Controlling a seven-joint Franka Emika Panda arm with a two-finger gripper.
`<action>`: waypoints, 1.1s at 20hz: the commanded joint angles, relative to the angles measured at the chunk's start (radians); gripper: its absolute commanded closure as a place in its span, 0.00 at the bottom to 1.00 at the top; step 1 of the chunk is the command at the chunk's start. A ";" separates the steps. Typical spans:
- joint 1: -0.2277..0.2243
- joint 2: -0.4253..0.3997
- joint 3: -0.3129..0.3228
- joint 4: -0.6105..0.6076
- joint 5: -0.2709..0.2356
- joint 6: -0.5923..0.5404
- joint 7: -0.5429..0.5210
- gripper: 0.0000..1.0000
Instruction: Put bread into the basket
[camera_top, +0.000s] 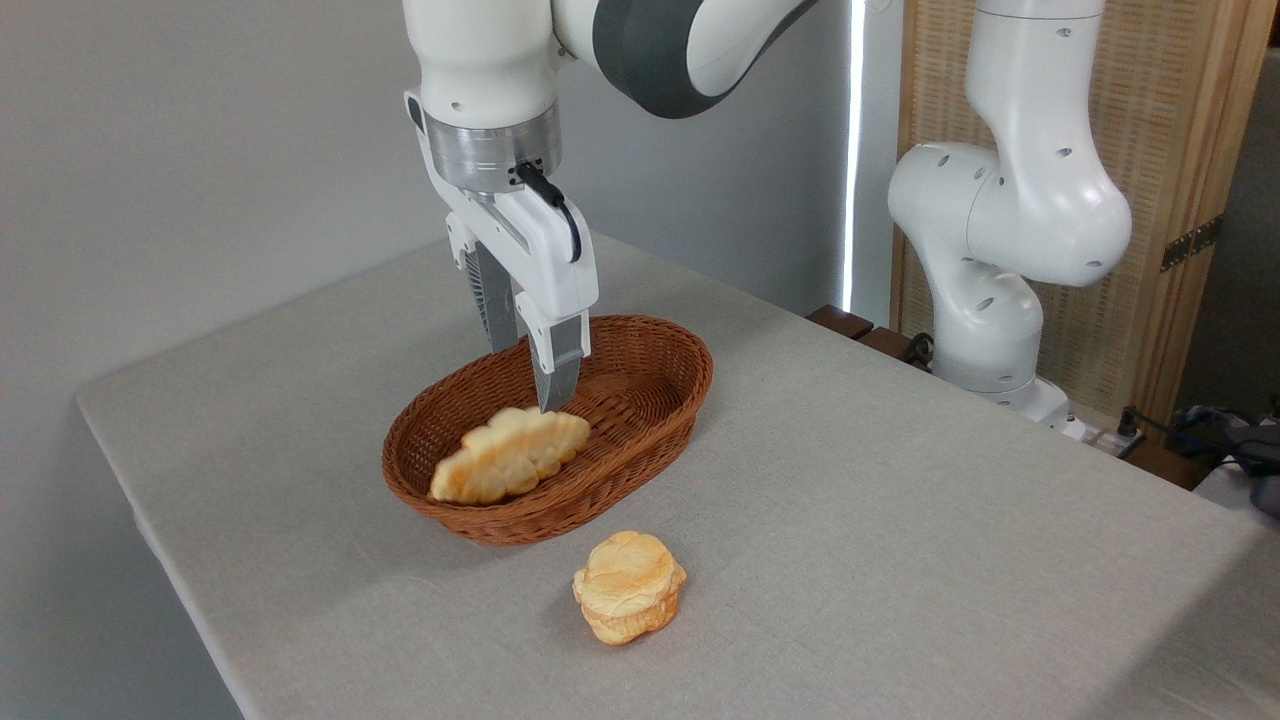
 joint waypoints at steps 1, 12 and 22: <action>0.001 0.004 0.006 0.015 -0.010 -0.007 -0.004 0.00; 0.009 -0.001 0.018 0.041 -0.007 -0.010 -0.047 0.00; 0.009 -0.002 0.018 0.043 -0.007 -0.011 -0.047 0.00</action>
